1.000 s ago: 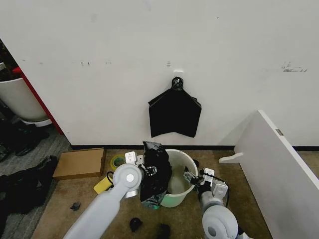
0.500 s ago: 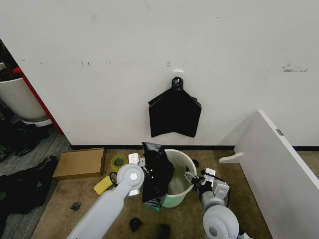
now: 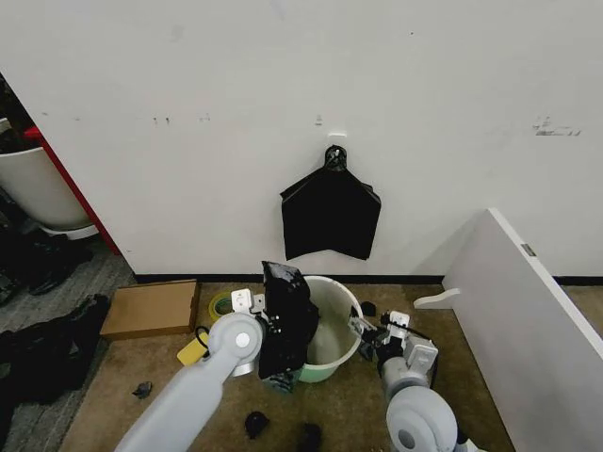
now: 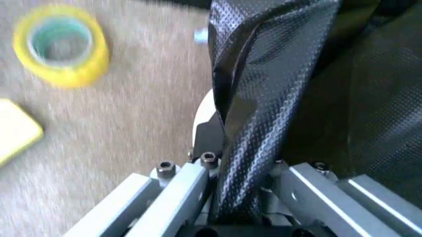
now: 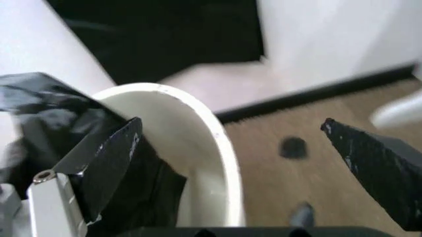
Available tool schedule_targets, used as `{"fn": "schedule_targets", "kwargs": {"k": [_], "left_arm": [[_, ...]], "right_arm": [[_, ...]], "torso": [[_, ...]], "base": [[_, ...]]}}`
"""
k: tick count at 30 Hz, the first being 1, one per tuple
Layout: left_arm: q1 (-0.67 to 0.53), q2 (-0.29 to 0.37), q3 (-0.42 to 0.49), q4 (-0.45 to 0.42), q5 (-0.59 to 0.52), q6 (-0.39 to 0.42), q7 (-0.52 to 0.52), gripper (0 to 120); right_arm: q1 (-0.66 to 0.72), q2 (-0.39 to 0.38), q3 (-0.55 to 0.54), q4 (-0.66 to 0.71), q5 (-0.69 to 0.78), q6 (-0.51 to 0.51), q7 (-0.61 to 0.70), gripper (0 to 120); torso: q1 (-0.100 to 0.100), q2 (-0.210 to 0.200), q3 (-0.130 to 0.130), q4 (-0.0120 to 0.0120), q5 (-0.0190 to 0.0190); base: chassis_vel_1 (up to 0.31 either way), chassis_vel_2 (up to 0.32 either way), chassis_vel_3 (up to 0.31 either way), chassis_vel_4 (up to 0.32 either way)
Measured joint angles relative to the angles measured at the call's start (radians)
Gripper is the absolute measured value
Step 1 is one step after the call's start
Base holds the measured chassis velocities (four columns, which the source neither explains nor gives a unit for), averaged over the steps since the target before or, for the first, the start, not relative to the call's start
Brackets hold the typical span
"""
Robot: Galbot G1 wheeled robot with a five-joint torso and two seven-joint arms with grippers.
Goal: Place the garbage bag over the trash bin.
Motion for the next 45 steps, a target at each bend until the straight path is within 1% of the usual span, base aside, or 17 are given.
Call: {"fn": "schedule_targets", "kwargs": {"k": [1,3,5,6,7,8,11,13,22,24,30,32,36,38,39,41,45], "left_arm": [[0.0,0.0,0.0,0.0,0.0,0.0,0.0,1],[0.003,0.007,0.0,-0.028,0.033,-0.001,0.02,1],[0.003,0.008,0.001,-0.03,0.037,-0.001,0.021,1],[0.005,0.014,0.005,-0.048,0.073,0.0,0.031,1],[0.006,0.016,0.007,-0.054,0.083,0.001,0.033,1],[0.006,0.016,0.007,-0.054,0.083,0.001,0.033,1],[0.015,0.023,0.02,-0.08,0.115,0.009,0.043,1],[0.022,0.028,0.029,-0.093,0.14,0.012,0.054,1],[0.049,0.036,0.038,-0.126,0.162,0.023,0.063,1],[0.064,0.033,0.032,-0.131,0.162,0.024,0.063,1],[0.077,0.029,0.025,-0.134,0.161,0.025,0.063,1],[0.081,0.025,0.017,-0.136,0.161,0.025,0.064,1],[0.097,0.025,0.019,-0.137,0.162,0.025,0.07,1],[0.109,0.024,0.02,-0.139,0.165,0.025,0.074,1],[0.109,0.024,0.02,-0.139,0.165,0.025,0.074,1],[0.115,0.025,0.021,-0.14,0.168,0.025,0.077,1],[0.12,0.026,0.021,-0.144,0.171,0.025,0.08,1]], "right_arm": [[0.0,0.0,0.0,0.0,0.0,0.0,0.0,100],[0.025,-0.031,0.027,0.048,0.053,-0.031,-0.04,100],[0.027,-0.035,0.029,0.053,0.056,-0.033,-0.045,100],[0.046,-0.079,0.049,0.105,0.065,-0.064,-0.112,100],[0.054,-0.102,0.053,0.128,0.066,-0.083,-0.138,100],[0.054,-0.102,0.053,0.128,0.066,-0.083,-0.138,100],[0.089,-0.175,0.039,0.176,0.038,-0.156,-0.219,100],[0.122,-0.195,0.017,0.176,0.053,-0.197,-0.249,100],[0.284,-0.195,-0.077,0.107,0.145,-0.257,-0.265,100],[0.332,-0.189,-0.123,0.071,0.159,-0.264,-0.265,100],[0.373,-0.17,-0.185,0.026,0.157,-0.28,-0.264,100],[0.387,-0.157,-0.225,-0.001,0.131,-0.279,-0.264,100],[0.392,-0.134,-0.247,-0.032,0.106,-0.269,-0.264,100],[0.392,-0.131,-0.255,-0.044,0.095,-0.26,-0.263,91],[0.392,-0.131,-0.255,-0.044,0.095,-0.26,-0.263,91],[0.397,-0.13,-0.262,-0.05,0.094,-0.258,-0.261,86],[0.406,-0.131,-0.273,-0.063,0.094,-0.257,-0.26,67]], "torso": [[0.0,0.0,0.0,0.0,0.0],[0.0,0.0,0.0,-0.0001,-0.0001],[0.0,0.0,0.0,-0.0001,-0.0001],[0.0,0.0,0.0,-0.0001,0.0],[0.0,0.0,0.0,-0.0001,0.0],[0.0,0.0,0.0,-0.0001,0.0],[0.0,0.0,0.0,-0.0003,-0.0001],[0.0,0.0,0.0,-0.0002,-0.0002],[0.0,0.0,0.0,-0.0002,-0.0001],[0.0,0.0,0.0,0.0,-0.0001],[0.0,0.0,0.0,0.0,-0.0002],[0.0,0.0,0.0,-0.0002,-0.0001],[0.0,0.0,0.0,-0.0001,-0.0001],[0.0,0.0,0.0,-0.0002,-0.0002],[0.0,0.0,0.0,-0.0002,-0.0002],[0.0,0.0,0.0,-0.0002,-0.0001],[0.0,0.0,0.0,-0.0002,-0.0002]], "base": [[0.0,0.0,0.0,0.0],[0.0,0.0,0.0,0.0],[0.0,0.0,0.0,0.0],[0.0,0.0,0.0,0.0],[0.0,0.0,0.0,0.0],[0.0,0.0,0.0,0.0],[0.0,0.0,0.0,0.0],[0.0,0.0,0.0,0.0],[0.0,0.0,0.0,0.0],[0.0,0.0,0.0,0.0],[0.0,0.0,0.0,0.0],[0.0,0.0,0.0,0.0],[0.0,0.0,0.0,0.0],[0.0,0.0,0.0,0.0],[0.0,0.0,0.0,0.0],[0.0,0.0,0.0,0.0],[0.0,0.0,0.0,0.0]]}}
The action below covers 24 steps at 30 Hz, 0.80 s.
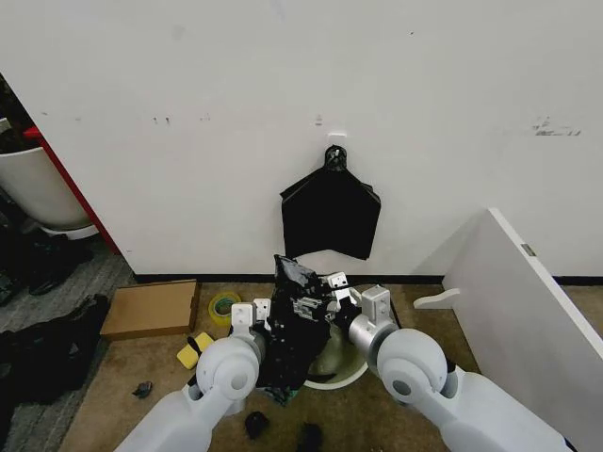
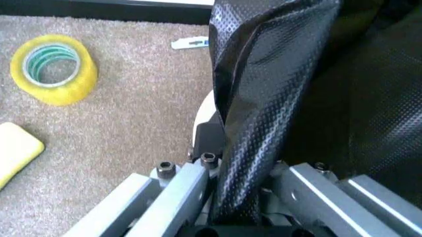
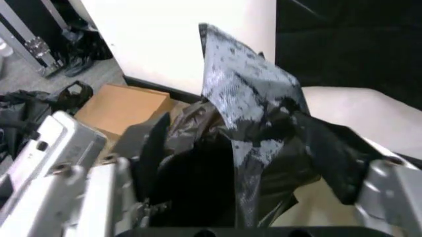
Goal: Place the garbage bag over the trash bin.
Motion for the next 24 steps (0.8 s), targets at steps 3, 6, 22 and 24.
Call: {"fn": "schedule_targets", "kwargs": {"k": [3,6,22,24], "left_arm": [[0.0,0.002,0.0,-0.002,0.0,0.0,0.001,1],[0.0,0.002,-0.001,-0.005,0.0,0.0,0.002,1],[0.015,0.006,-0.005,-0.017,0.004,-0.002,0.019,1],[0.02,0.01,-0.008,-0.018,0.01,-0.002,0.026,1]], "right_arm": [[0.005,0.001,-0.006,-0.006,-0.001,0.0,0.002,58],[0.012,0.002,-0.012,-0.015,-0.002,-0.002,0.006,47],[0.006,0.002,-0.016,-0.042,-0.105,0.035,0.014,0],[0.004,0.002,-0.003,-0.044,-0.105,0.042,0.028,0]], "torso": [[0.0,0.0,0.0,0.0,0.0],[0.0,0.0,0.0,0.0001,0.0],[0.0,0.0,0.0,0.0,0.0001],[0.0,0.0,0.0,0.0001,0.0]], "base": [[0.0,0.0,0.0,0.0],[0.0,0.0,0.0,0.0],[0.0,0.0,0.0,0.0],[0.0,0.0,0.0,0.0]]}}
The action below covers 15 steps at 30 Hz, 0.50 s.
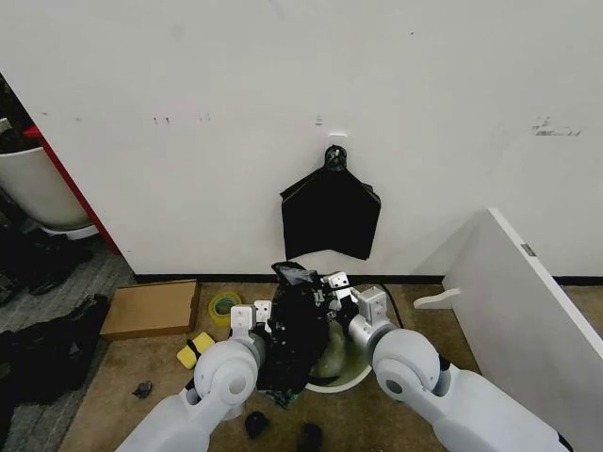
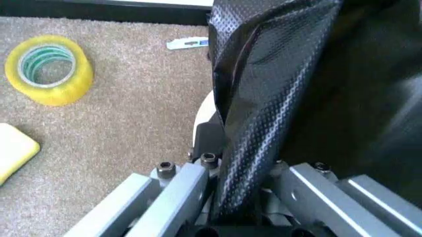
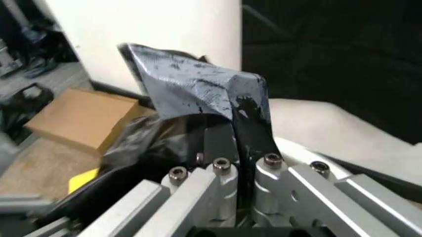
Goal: Place the garbage bag over the trash bin.
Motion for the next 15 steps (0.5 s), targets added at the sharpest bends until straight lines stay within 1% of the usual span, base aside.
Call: {"fn": "schedule_targets", "kwargs": {"k": [5,10,15], "left_arm": [[0.019,0.017,-0.005,-0.001,0.042,-0.009,0.031,1],[0.038,0.024,-0.009,-0.005,0.087,-0.025,0.067,1],[0.05,0.024,-0.018,-0.009,0.105,-0.042,0.08,1]], "right_arm": [[-0.005,-0.018,0.047,-0.011,0.006,0.008,0.02,0],[-0.002,-0.04,0.072,-0.027,0.023,0.003,0.043,0],[-0.01,-0.064,0.085,-0.04,0.042,-0.017,0.056,0]], "torso": [[0.0,0.0,0.0,0.0,0.0002],[0.0,0.0,0.0,0.0001,0.0001],[0.0,0.0,0.0,-0.0001,0.0]], "base": [[0.0,0.0,0.0,0.0],[0.0,0.0,0.0,0.0],[0.0,0.0,0.0,0.0]]}}
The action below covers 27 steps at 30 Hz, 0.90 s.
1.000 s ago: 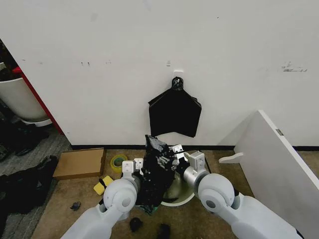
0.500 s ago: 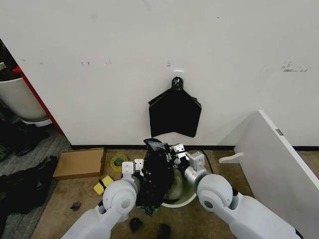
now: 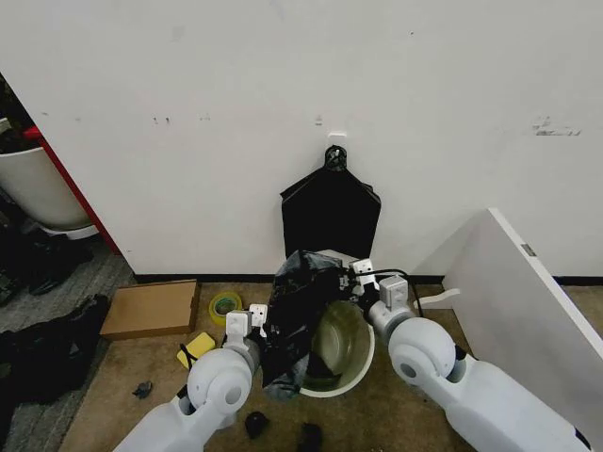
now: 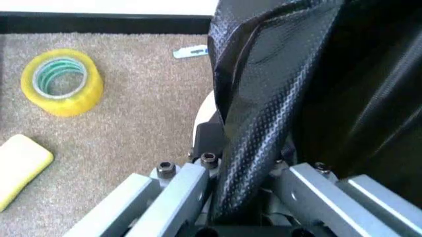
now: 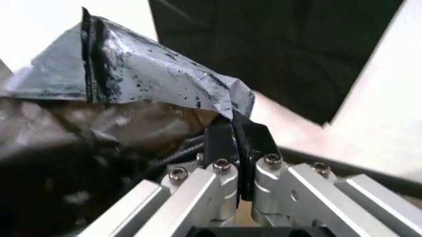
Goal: Place the garbage bag over the trash bin.
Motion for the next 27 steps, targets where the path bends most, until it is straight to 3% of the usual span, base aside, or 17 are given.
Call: {"fn": "schedule_targets", "kwargs": {"k": [25,27], "left_arm": [[0.041,0.005,-0.052,-0.014,0.028,-0.04,0.042,1],[0.041,0.005,-0.053,-0.014,0.028,-0.041,0.043,1]], "right_arm": [[-0.04,-0.089,0.047,-0.024,0.075,-0.046,0.008,0],[-0.043,-0.092,0.05,-0.023,0.079,-0.046,0.007,5]], "torso": [[0.0,0.0,0.0,0.0,0.0],[0.0,0.0,0.0,0.0,0.0]], "base": [[0.0,0.0,0.0,0.0],[0.0,0.0,0.0,0.0]]}}
